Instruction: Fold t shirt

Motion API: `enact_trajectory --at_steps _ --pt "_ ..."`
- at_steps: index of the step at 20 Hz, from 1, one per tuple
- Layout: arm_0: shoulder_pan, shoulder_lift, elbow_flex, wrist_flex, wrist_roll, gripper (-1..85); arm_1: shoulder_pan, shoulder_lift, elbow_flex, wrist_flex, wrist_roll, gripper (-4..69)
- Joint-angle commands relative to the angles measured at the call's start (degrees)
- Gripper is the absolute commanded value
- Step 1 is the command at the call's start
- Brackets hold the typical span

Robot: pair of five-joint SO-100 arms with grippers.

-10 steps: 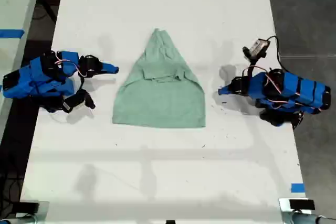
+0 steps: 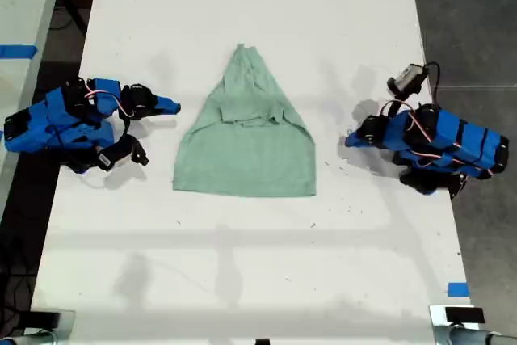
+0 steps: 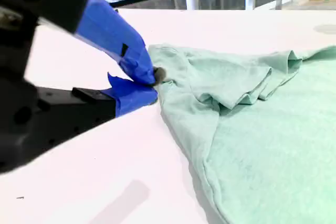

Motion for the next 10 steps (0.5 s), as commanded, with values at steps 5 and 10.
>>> enact_trajectory --at_steps 5,10 --pt "-0.97 0.53 0.0 0.0 -0.79 -0.1 -9.49 -50.01 -31.11 -2.55 7.03 0.2" --pt "-0.7 0.53 0.0 0.0 -0.79 -0.1 -16.0 -78.66 -46.49 -13.01 8.26 14.0"
